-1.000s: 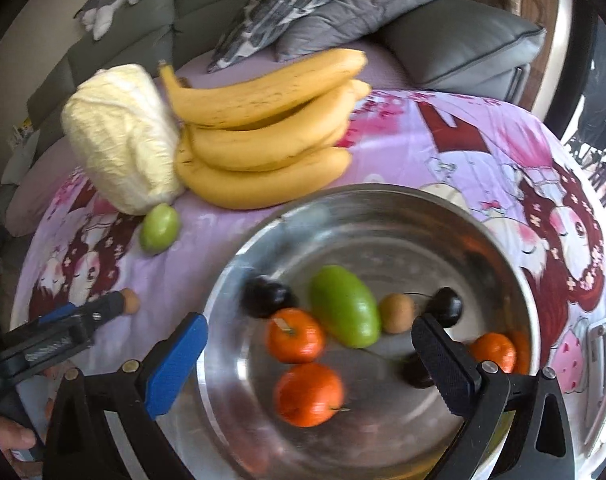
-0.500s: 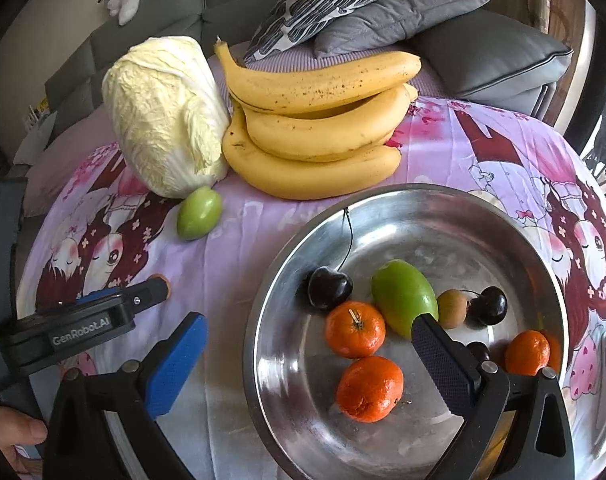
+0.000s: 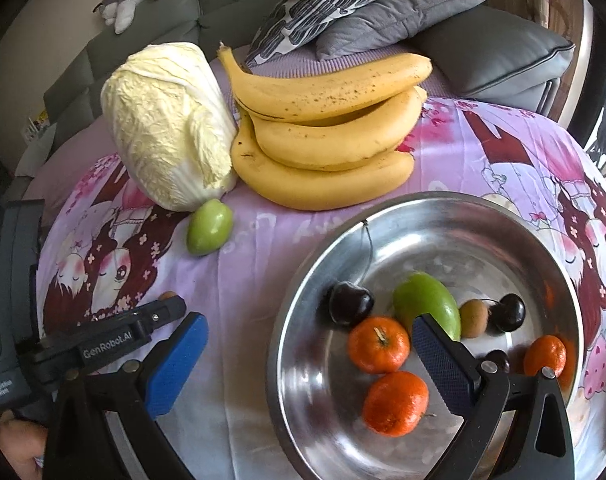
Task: Organize fruits
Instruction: 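Grasp the last brown longan with the left tool while the right tool grasps the green mango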
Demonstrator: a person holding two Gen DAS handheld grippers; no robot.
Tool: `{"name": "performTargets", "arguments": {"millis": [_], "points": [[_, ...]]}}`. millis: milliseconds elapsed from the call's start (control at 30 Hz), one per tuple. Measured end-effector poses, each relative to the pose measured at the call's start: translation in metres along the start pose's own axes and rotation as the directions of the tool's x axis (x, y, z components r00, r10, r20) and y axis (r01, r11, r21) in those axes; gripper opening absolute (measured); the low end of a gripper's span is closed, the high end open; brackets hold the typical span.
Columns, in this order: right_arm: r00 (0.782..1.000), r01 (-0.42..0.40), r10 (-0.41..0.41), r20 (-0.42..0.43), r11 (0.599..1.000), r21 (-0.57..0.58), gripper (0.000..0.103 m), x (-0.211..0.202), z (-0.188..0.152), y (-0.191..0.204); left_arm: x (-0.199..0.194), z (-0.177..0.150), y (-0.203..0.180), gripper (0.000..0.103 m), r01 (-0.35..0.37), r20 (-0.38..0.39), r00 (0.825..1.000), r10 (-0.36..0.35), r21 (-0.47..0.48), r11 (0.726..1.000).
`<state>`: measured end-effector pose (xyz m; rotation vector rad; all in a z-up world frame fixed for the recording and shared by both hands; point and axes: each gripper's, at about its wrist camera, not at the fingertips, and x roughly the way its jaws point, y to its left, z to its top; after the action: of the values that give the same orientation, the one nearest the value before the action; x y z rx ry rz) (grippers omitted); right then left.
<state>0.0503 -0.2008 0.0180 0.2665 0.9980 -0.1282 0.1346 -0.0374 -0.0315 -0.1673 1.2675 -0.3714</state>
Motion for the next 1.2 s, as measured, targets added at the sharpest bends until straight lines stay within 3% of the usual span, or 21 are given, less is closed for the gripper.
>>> {"name": "performTargets", "arguments": {"millis": [300, 533, 767, 1067, 1200], "points": [[0.999, -0.029, 0.029, 0.043, 1.000, 0.010, 0.099, 0.001, 0.021, 0.019, -0.006, 0.013, 0.018, 0.026, 0.020, 0.015, 1.000, -0.020, -0.043, 0.999], [0.994, -0.084, 0.085, 0.062, 0.996, -0.020, 0.078, 0.013, 0.045, 0.052, -0.014, 0.028, 0.038, 0.026, -0.010, 0.048, 0.999, 0.013, -0.072, 0.997], [0.993, -0.120, 0.121, 0.015, 0.992, -0.035, 0.052, 0.044, 0.055, 0.076, -0.013, 0.040, 0.056, 0.026, -0.041, 0.055, 0.997, 0.046, -0.085, 0.996], [0.993, -0.114, 0.114, -0.018, 0.993, -0.007, 0.044, 0.076, 0.055, 0.084, -0.008, 0.046, 0.077, 0.026, -0.055, 0.059, 0.996, 0.061, -0.100, 0.993], [0.994, -0.109, 0.110, -0.020, 0.994, 0.019, 0.042, 0.087, 0.054, 0.083, -0.012, 0.038, 0.067, 0.026, -0.054, 0.062, 0.996, 0.060, -0.096, 0.994]]}}
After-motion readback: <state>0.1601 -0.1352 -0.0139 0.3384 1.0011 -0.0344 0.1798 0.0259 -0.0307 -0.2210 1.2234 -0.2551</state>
